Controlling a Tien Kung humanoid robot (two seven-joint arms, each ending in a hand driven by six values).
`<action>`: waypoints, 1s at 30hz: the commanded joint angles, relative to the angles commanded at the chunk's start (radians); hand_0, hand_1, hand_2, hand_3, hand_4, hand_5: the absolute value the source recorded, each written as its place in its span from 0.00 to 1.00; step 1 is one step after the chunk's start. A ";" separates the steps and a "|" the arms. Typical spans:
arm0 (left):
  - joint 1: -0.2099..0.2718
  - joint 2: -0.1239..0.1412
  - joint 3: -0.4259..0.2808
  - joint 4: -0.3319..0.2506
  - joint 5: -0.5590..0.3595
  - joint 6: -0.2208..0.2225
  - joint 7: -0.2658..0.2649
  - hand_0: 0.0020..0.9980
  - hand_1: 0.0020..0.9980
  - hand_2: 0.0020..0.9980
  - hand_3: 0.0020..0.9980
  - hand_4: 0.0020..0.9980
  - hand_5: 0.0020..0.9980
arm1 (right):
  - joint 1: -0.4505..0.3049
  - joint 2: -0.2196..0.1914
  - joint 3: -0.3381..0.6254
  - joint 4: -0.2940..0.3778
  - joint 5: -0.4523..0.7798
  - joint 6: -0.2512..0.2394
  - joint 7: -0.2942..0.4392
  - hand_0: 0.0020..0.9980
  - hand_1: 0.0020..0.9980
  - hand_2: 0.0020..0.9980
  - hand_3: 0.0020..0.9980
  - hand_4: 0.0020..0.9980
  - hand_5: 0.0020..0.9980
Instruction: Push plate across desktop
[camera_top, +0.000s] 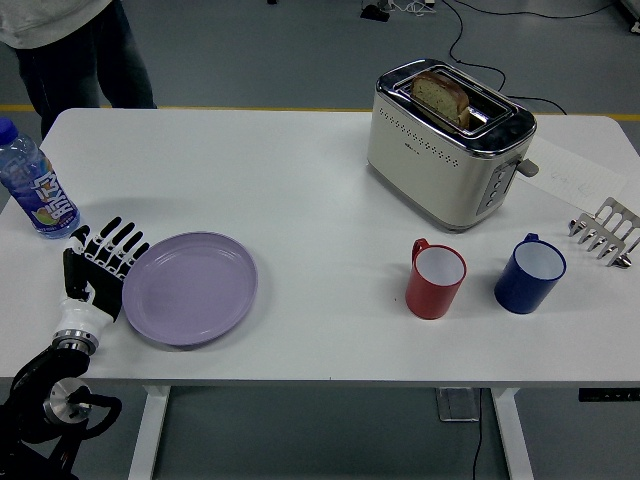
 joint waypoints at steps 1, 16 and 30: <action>0.000 -0.002 0.002 0.001 0.001 0.000 0.000 0.70 0.72 0.68 0.65 0.48 1.00 | 0.000 0.000 -0.001 0.000 0.000 0.000 0.000 0.60 0.56 0.68 0.66 0.40 0.61; 0.012 -0.022 0.055 -0.029 0.000 0.001 0.002 0.70 0.72 0.68 0.65 0.48 1.00 | 0.001 0.000 0.000 0.000 -0.004 0.002 0.000 0.60 0.56 0.68 0.66 0.40 0.61; 0.024 -0.022 0.092 -0.057 -0.006 0.003 0.004 0.70 0.72 0.68 0.65 0.48 1.00 | 0.000 0.000 -0.004 -0.001 -0.002 0.004 0.004 0.60 0.56 0.68 0.66 0.40 0.61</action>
